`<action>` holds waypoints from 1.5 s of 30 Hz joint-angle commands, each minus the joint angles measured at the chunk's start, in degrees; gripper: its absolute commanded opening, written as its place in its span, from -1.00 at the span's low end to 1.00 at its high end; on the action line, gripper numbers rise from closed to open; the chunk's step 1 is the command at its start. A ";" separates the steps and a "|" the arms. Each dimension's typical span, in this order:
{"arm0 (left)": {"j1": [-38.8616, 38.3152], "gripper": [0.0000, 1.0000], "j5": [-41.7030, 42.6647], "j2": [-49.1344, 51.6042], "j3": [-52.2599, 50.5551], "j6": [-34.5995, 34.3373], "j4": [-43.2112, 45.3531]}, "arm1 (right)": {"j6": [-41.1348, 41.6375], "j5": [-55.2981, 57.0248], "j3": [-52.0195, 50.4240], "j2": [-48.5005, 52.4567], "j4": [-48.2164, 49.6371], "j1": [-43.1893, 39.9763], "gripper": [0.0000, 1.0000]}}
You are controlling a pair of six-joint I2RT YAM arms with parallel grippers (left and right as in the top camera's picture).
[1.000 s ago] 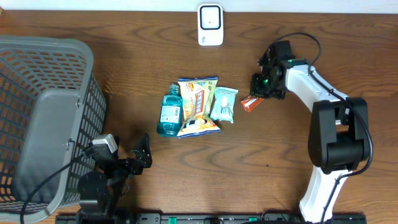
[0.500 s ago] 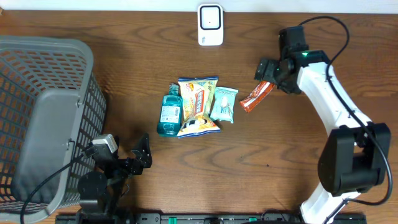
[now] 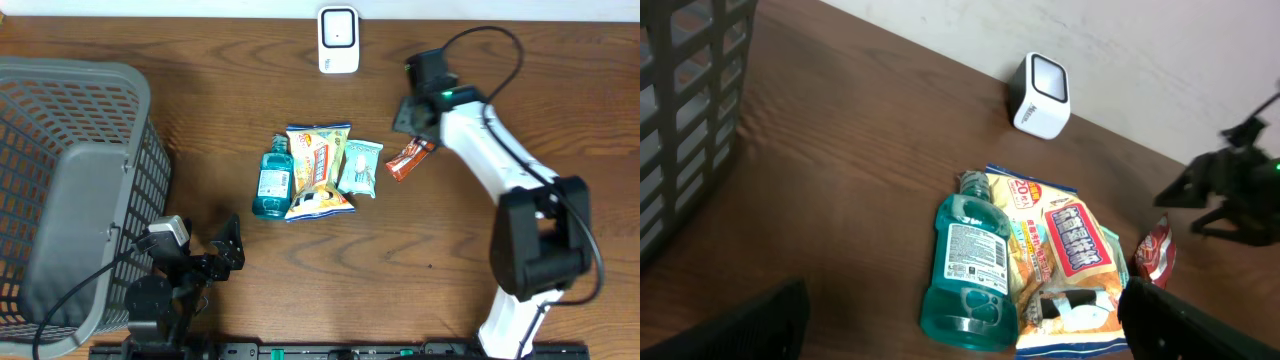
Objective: Scan the item barcode
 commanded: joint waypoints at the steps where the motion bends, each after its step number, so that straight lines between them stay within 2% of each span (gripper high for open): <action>1: -0.24 0.96 0.70 -0.11 0.09 -0.72 -0.15 | 3.82 5.25 0.09 3.19 1.29 1.79 0.23; 8: -0.24 0.96 0.70 -0.11 0.09 -0.72 -0.15 | 10.14 9.51 0.42 6.60 0.46 1.01 0.17; 14: -0.24 0.96 0.70 -0.11 0.09 -0.74 -0.15 | 9.01 9.38 0.42 7.37 -1.51 0.76 0.22; 20: -0.24 0.96 0.72 -0.11 0.09 -0.74 -0.15 | 8.22 8.96 0.42 13.75 -1.36 0.70 0.25; 21: -0.24 0.96 0.70 -0.11 0.09 -0.74 -0.15 | 8.22 8.09 0.42 14.88 -1.31 0.50 0.19; 24: -0.24 0.96 0.70 -0.11 0.09 -0.74 -0.15 | 8.28 5.49 0.42 17.44 -2.08 -0.37 -0.32; 27: -0.24 0.96 0.70 -0.11 0.09 -0.74 -0.15 | 8.26 5.05 0.42 17.99 -3.34 -1.55 -0.67; 29: -0.24 0.96 0.72 -0.11 0.09 -0.74 -0.15 | 8.24 4.98 0.44 17.94 -4.39 -2.36 -0.97; 32: -0.24 0.96 0.70 -0.11 0.09 -0.74 -0.15 | 7.26 1.79 0.92 17.81 -5.97 -3.50 -0.98; 40: -0.24 0.95 0.70 -0.11 0.09 -0.74 -0.15 | -1.64 -18.91 4.07 10.43 -8.87 -7.10 -0.98; 45: -0.24 0.96 0.72 -0.11 0.09 -0.74 -0.15 | -1.84 -17.62 4.02 0.42 -12.46 -7.02 -0.97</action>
